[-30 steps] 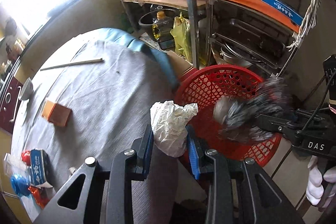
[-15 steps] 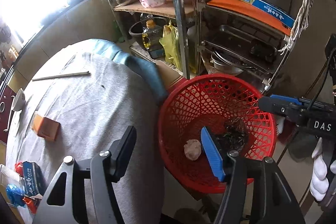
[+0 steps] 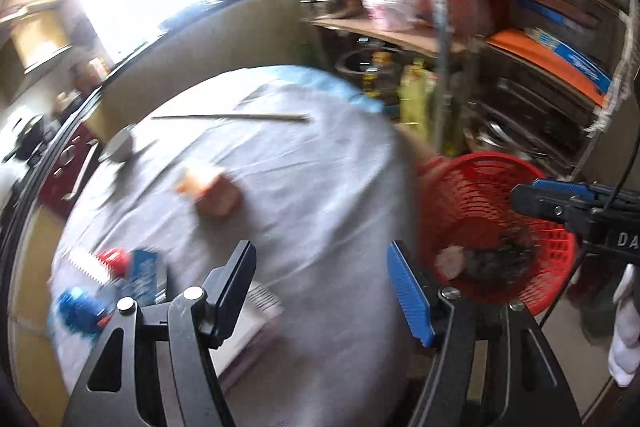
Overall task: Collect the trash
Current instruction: 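Return both tools to the table toward the white medicine box, then grasp the white medicine box with the right tool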
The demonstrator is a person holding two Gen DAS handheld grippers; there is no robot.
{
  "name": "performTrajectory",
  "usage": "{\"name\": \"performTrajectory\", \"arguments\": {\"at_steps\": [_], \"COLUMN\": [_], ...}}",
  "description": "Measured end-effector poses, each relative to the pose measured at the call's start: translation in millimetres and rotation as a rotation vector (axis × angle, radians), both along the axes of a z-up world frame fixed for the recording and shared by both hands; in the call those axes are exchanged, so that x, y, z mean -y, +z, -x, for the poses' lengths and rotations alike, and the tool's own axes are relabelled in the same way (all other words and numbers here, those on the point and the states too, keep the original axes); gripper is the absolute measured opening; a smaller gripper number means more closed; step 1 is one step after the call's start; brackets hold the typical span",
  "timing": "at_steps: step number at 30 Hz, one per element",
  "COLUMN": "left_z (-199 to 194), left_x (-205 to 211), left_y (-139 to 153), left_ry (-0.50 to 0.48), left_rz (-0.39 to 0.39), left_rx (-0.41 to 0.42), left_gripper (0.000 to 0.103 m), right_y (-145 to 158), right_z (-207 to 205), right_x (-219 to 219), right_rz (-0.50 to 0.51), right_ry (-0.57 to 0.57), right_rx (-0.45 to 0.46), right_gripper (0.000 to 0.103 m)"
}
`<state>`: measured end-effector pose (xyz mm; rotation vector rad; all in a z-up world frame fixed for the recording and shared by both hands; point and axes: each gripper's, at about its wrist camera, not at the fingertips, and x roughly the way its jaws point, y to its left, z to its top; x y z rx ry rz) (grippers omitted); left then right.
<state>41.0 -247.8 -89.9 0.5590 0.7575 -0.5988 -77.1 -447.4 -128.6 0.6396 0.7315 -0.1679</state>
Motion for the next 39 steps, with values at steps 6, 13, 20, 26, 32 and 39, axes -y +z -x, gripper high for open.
{"name": "performTrajectory", "arguments": {"at_steps": [6, 13, 20, 26, 32, 39], "left_z": [-13, -22, -35, -51, -66, -78], "left_x": [-76, -155, -202, -222, -235, -243], "left_y": [6, 4, -2, -8, -14, -20], "left_ry": [0.183, 0.355, 0.463, 0.505, 0.527, 0.536], "left_rz": [-0.029, -0.023, 0.004, 0.028, 0.037, 0.04], "left_rx": [0.039, 0.039, 0.022, 0.004, -0.012, -0.028], "left_gripper": [0.07, 0.07, 0.07, 0.07, 0.07, 0.07], "right_y": [18, 21, 19, 5, -11, -31], "right_z": [-38, -77, -100, -121, -144, -165], "right_x": [-60, -125, -172, -194, -203, -200], "right_rz": [0.03, 0.03, 0.026, -0.015, -0.056, -0.112], "right_ry": [0.149, 0.29, 0.394, 0.436, 0.441, 0.401], "right_rx": [0.019, -0.005, -0.06, -0.138, -0.207, -0.28], "right_gripper": [0.054, 0.054, 0.055, 0.055, 0.055, 0.055]}}
